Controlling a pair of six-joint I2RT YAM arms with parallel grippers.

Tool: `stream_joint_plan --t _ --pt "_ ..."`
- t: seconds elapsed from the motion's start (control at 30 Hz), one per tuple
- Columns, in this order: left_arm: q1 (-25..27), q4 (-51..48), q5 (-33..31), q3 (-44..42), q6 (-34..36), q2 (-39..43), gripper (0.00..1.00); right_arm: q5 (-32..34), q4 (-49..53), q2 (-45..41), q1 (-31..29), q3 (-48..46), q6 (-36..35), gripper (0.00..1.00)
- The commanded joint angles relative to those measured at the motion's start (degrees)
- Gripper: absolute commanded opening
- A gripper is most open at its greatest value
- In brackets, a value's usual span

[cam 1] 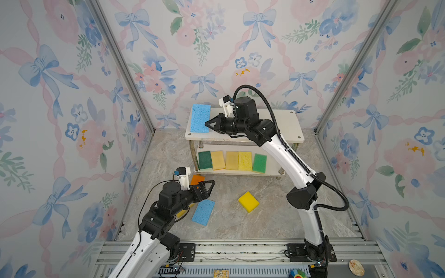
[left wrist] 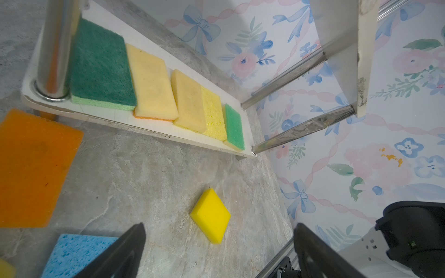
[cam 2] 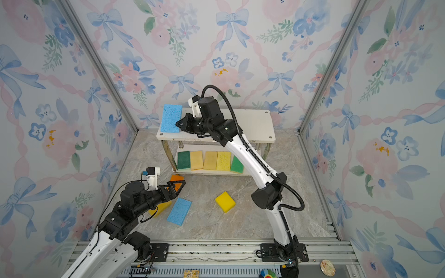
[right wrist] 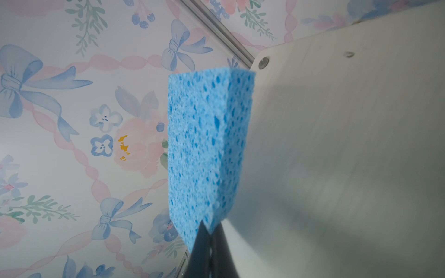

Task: Place and organize the cleaning sponges onto the shelf
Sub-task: 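Lay the blue sponge flat at the top shelf's far corner, open right gripper, then withdraw the right gripper down to the yellow sponge on the table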

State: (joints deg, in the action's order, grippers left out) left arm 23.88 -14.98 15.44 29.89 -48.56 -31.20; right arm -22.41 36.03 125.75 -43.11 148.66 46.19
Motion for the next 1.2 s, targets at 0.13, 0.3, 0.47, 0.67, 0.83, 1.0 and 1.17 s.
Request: stream_joint_plan --t 0.13,0.3,0.47,0.67,0.83,1.0,1.17 --pt "-1.0 -0.8 1.3 -0.5 2.9 -1.1 0.98 -2.6 -0.2 1.2 -0.1 0.3 3.6 0.00" --pt "-1.6 -0.8 1.9 -0.6 3.2 -1.7 0.98 -2.3 -0.7 0.8 -0.3 -0.8 4.1 0.00" --pt "-2.0 -0.8 2.7 -0.6 3.4 -1.7 0.98 -1.9 -0.7 1.2 -0.2 -0.8 4.6 0.07" --pt "-2.4 -0.8 3.2 -0.7 3.1 -1.2 0.98 -1.3 -1.9 0.4 -0.4 -2.4 4.8 0.30" --pt "-2.5 -0.8 3.5 -0.6 3.0 -1.0 0.98 -0.9 -1.8 -0.4 -0.4 -3.1 4.5 0.41" --pt "-2.7 -0.8 3.9 -0.4 2.8 -1.1 0.98 4.8 4.2 -2.8 -0.6 -3.0 1.3 0.56" --pt "-2.6 -0.8 3.8 0.0 2.4 -1.2 0.98 9.3 11.1 -3.9 -0.7 -1.2 -1.5 0.71"
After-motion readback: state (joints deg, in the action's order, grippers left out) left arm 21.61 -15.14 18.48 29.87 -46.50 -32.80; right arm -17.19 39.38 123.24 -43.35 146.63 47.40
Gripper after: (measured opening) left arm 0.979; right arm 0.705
